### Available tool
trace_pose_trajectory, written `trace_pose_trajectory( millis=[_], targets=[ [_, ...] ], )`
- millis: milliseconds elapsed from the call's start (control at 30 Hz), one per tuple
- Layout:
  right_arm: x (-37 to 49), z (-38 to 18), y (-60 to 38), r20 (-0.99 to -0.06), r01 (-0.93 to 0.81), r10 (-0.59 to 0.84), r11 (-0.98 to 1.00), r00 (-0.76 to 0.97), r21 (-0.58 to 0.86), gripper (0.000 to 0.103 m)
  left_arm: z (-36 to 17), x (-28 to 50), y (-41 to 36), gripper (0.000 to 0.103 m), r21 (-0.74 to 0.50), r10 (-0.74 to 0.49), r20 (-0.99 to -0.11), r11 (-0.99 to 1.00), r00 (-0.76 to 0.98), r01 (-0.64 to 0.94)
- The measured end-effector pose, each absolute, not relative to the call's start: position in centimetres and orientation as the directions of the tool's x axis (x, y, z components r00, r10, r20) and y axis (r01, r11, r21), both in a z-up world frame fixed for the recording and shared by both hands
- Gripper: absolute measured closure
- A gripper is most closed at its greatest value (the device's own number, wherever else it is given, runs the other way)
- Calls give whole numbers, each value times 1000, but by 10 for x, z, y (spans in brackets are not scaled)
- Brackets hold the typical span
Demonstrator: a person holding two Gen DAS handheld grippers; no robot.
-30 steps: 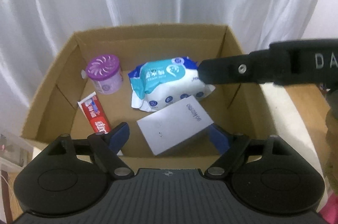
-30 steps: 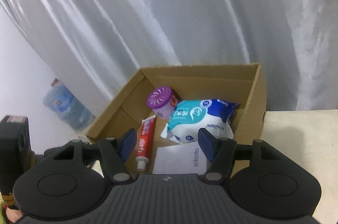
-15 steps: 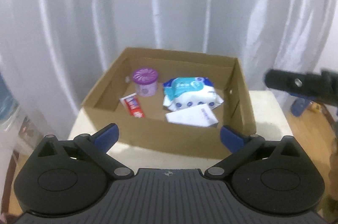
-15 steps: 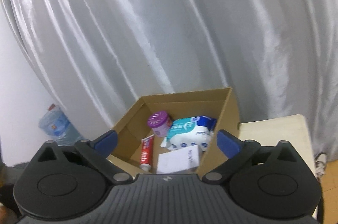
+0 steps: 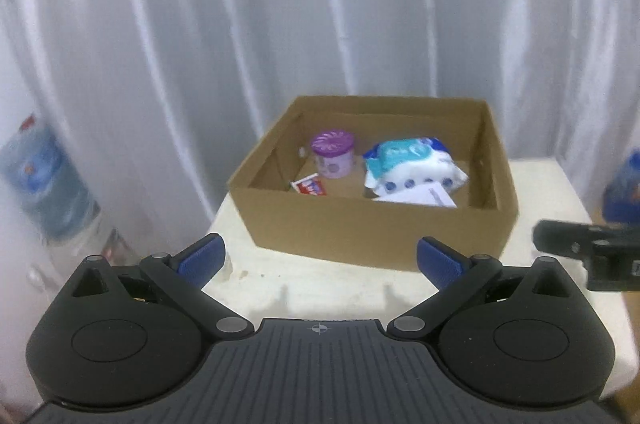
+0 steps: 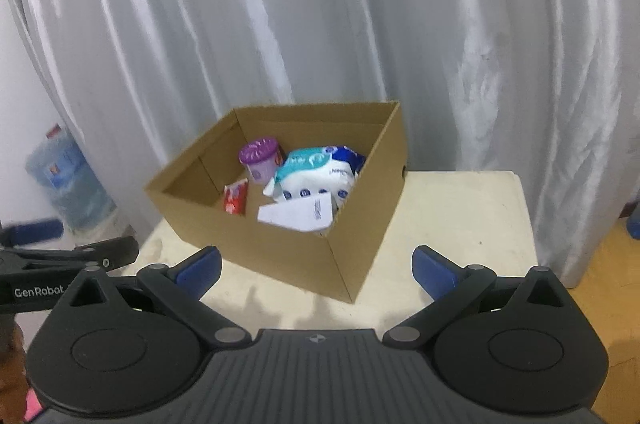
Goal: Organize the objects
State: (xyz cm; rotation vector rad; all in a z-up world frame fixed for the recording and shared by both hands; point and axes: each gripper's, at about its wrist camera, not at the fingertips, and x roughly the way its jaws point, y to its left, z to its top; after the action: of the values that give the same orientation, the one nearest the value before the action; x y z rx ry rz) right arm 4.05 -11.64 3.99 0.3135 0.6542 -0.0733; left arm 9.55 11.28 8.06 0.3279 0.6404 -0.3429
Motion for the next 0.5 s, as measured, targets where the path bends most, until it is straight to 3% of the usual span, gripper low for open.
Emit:
trace_pose_trajectory(
  millis=[167,333,500],
  targets=[
    [44,46,-108,-601,187,-11,955,799,231,0,74,100,114,0,188,-178,-622,911,763,366],
    [49,53,-101,-578,213,-47,951,815,223,0,66,112,125,0,118,-192,-695,920,693,374],
    [55,47,-88,-614,265,-91,944,784,199,0,54,121,136,0,87,-207,-721,920,662,382]
  ],
)
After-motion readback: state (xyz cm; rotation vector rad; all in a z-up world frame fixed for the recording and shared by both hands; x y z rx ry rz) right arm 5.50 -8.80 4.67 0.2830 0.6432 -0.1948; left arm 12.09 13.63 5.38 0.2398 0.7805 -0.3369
